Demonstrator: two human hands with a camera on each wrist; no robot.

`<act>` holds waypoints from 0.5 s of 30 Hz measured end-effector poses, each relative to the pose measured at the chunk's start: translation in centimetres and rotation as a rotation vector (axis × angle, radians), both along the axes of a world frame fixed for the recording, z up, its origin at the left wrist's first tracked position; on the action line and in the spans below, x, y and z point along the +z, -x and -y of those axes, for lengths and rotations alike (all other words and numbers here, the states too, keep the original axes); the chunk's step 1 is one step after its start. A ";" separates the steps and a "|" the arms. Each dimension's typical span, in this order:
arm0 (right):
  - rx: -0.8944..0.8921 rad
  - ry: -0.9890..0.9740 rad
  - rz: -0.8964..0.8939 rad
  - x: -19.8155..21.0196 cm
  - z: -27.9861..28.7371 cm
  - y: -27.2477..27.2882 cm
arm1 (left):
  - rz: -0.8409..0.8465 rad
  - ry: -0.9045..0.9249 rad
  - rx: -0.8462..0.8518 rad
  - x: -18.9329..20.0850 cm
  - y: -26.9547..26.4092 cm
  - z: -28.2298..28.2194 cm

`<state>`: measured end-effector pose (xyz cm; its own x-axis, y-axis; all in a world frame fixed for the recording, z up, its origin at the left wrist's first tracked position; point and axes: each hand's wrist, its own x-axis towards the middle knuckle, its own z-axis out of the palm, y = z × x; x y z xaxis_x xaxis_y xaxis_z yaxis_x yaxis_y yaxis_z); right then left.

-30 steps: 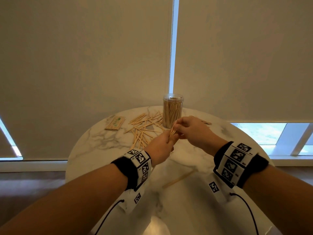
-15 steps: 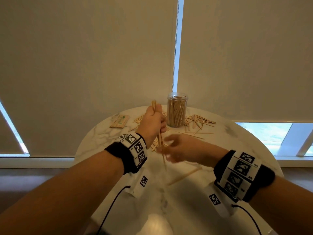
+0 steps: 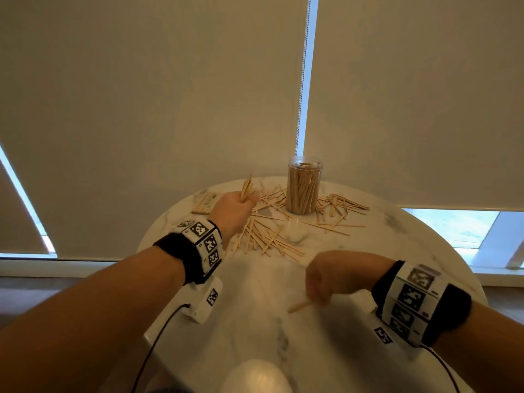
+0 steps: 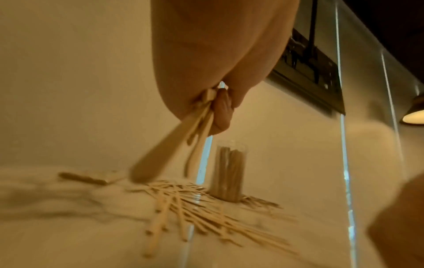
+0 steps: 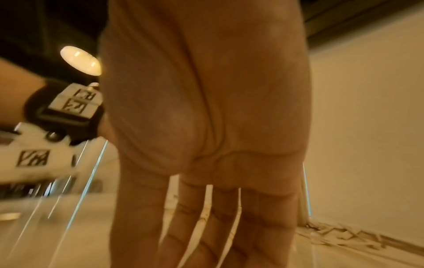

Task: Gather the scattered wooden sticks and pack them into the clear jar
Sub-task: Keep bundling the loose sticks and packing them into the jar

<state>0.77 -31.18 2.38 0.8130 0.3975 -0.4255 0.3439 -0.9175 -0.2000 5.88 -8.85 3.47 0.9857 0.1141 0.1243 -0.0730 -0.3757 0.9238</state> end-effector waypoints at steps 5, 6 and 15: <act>0.084 0.070 -0.019 -0.5 0.9 0.1 | -0.137 -0.490 0.059 -0.5 -3.3 -3.8; 0.097 0.093 -0.018 -0.5 0.9 0.0 | -0.167 -0.565 0.066 -0.6 -3.9 -4.2; -0.132 0.043 0.226 -0.3 -1.6 -9.2 | -0.415 -0.928 -0.060 -2.2 -7.4 -2.5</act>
<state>9.97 -29.57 2.07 0.9330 0.2667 -0.2418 0.2518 -0.9635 -0.0912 13.26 -6.32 1.32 0.9722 0.0955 -0.2140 0.1445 -0.9633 0.2264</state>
